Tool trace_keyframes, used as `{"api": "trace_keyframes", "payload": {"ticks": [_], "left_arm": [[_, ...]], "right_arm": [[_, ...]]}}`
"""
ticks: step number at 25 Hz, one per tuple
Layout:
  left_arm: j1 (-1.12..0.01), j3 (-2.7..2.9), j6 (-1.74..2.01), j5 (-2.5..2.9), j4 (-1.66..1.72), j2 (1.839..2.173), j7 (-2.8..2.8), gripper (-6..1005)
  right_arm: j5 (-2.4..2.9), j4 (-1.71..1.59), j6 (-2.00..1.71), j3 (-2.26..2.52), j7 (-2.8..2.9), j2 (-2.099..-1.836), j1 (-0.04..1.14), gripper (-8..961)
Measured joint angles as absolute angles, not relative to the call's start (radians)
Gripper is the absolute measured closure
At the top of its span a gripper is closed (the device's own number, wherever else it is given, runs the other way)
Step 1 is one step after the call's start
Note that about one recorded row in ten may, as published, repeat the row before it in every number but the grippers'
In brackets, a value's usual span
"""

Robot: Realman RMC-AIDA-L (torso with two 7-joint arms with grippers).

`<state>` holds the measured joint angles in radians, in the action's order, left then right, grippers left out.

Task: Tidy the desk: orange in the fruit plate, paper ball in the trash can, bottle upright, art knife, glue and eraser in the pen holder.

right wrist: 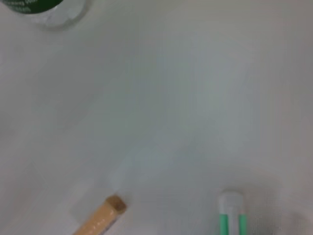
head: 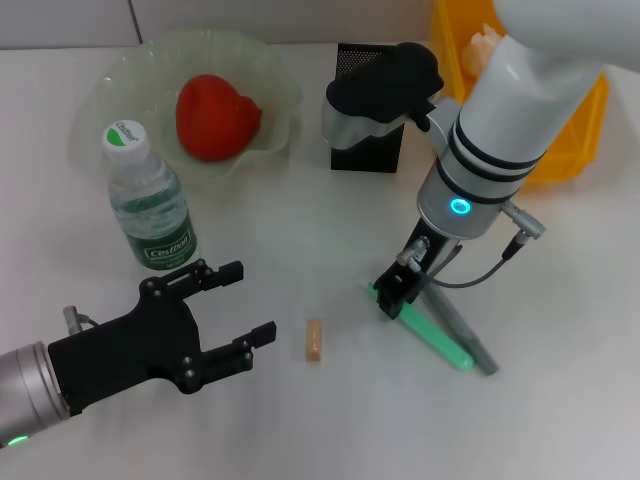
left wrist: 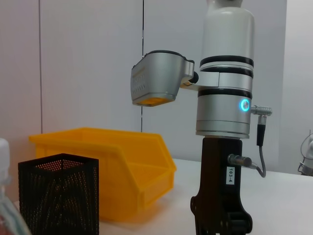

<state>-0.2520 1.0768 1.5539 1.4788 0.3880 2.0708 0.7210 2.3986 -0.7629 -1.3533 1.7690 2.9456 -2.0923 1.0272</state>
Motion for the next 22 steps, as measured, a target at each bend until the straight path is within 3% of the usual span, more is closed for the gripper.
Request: {"api": "trace_keyframes", "payload": {"ticks": [12,22], "left_arm": [[-0.254,1.077,1.549,1.478,0.388,2.072,0.721,335],[-0.252,1.077,1.556,1.473,0.388,2.072,0.721,342]], "right_arm": [[2.396,-0.818,-1.360,1.785,2.943,-2.092,1.010,774],[2.432,-1.175,-1.466,1.538,2.883,-2.079,0.850,763]]}}
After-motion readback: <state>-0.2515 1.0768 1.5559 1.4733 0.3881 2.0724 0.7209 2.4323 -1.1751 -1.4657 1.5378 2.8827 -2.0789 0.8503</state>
